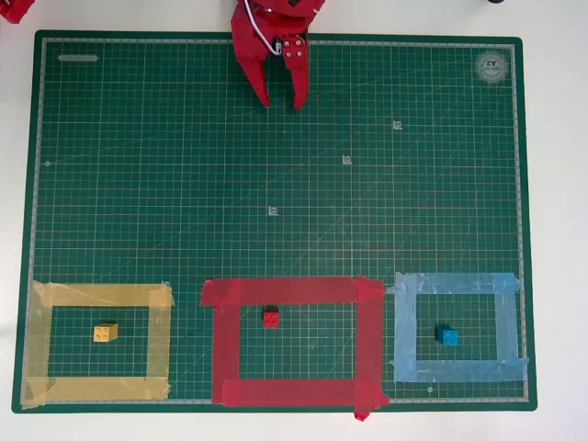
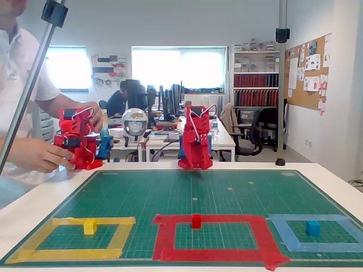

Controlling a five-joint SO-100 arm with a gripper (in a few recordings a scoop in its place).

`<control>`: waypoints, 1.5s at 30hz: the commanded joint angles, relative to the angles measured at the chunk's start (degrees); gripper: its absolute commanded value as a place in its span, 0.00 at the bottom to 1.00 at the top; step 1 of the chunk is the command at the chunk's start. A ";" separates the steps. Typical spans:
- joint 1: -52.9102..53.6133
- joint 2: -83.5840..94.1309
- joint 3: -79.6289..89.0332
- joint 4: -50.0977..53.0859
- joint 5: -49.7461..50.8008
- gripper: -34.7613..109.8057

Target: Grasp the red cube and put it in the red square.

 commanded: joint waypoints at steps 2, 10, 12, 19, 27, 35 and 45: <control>3.08 6.06 3.08 3.43 -0.09 0.36; 5.19 10.63 6.50 5.62 -0.09 0.36; 5.19 11.51 6.68 6.50 -0.09 0.36; 6.94 14.94 10.90 7.38 -0.09 0.36; 7.21 16.44 11.60 7.73 -0.26 0.36; 6.68 16.52 11.69 7.73 0.09 0.36; 6.59 16.52 11.69 7.73 -0.18 0.23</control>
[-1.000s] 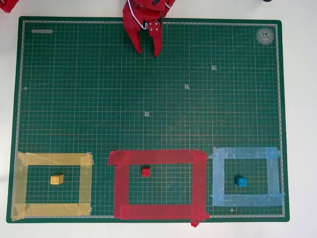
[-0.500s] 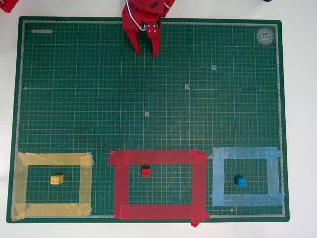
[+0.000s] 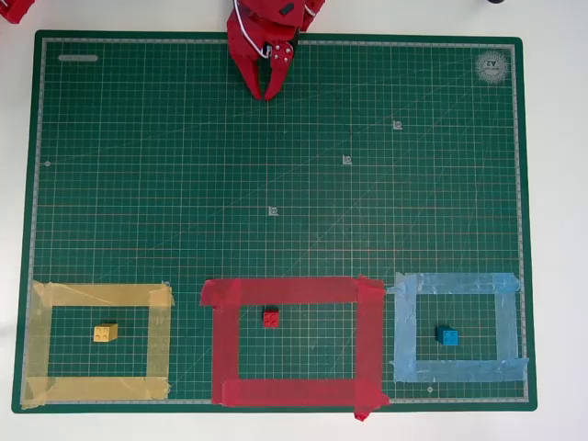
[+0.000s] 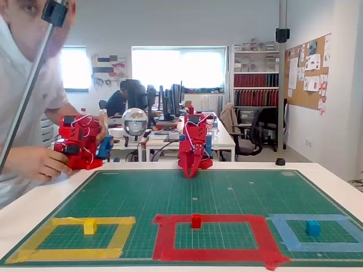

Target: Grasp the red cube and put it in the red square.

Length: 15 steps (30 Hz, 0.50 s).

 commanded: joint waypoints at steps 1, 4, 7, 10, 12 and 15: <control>0.26 2.11 0.35 1.23 -0.26 0.23; 0.26 2.11 0.35 1.23 -0.26 0.23; 0.18 2.11 0.35 1.23 -0.09 0.23; 0.18 2.11 0.35 1.23 0.00 0.23; 0.18 2.11 0.35 1.23 0.00 0.23; -0.09 2.11 0.35 1.23 0.00 0.23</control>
